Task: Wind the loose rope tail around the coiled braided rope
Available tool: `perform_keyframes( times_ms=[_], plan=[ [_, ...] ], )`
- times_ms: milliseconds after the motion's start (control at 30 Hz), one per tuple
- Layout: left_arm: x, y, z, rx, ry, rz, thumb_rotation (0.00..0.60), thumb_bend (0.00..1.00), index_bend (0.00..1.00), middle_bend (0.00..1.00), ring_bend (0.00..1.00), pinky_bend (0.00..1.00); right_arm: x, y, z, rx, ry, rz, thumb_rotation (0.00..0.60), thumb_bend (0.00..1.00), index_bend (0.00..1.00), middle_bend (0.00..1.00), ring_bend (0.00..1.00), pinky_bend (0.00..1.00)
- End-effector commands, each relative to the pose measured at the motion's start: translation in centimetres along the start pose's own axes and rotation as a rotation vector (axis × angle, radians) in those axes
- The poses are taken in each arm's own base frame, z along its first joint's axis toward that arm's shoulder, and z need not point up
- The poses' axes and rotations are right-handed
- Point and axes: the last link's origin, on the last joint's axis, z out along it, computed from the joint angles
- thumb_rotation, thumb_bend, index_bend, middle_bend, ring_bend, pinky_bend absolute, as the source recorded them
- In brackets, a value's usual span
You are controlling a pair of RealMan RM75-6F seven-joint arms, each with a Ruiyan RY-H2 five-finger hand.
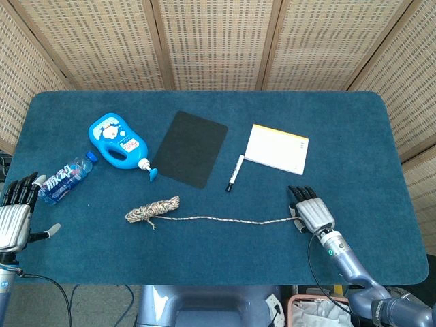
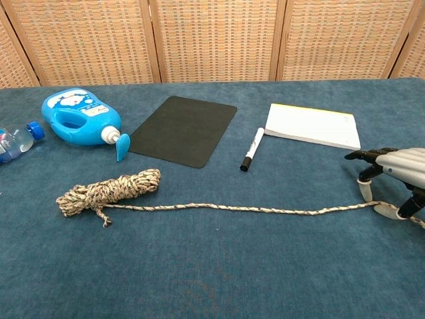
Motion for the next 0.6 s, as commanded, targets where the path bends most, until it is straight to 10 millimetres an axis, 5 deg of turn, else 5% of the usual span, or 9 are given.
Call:
perform_keyframes(
  times_ms=[33, 600],
  plan=[
    [-0.04, 0.01, 0.01, -0.001, -0.002, 0.000, 0.600, 0.00, 0.00, 0.00, 0.00, 0.00, -0.15, 0.06, 0.11, -0.003, 0.000, -0.014, 0.600, 0.39, 0.50, 0.00, 0.00, 0.00],
    [0.02, -0.01, 0.02, -0.005, -0.002, -0.002, 0.600, 0.00, 0.00, 0.00, 0.00, 0.00, -0.72, 0.78, 0.09, -0.029, -0.022, -0.021, 0.600, 0.41, 0.55, 0.00, 0.00, 0.00]
  ],
)
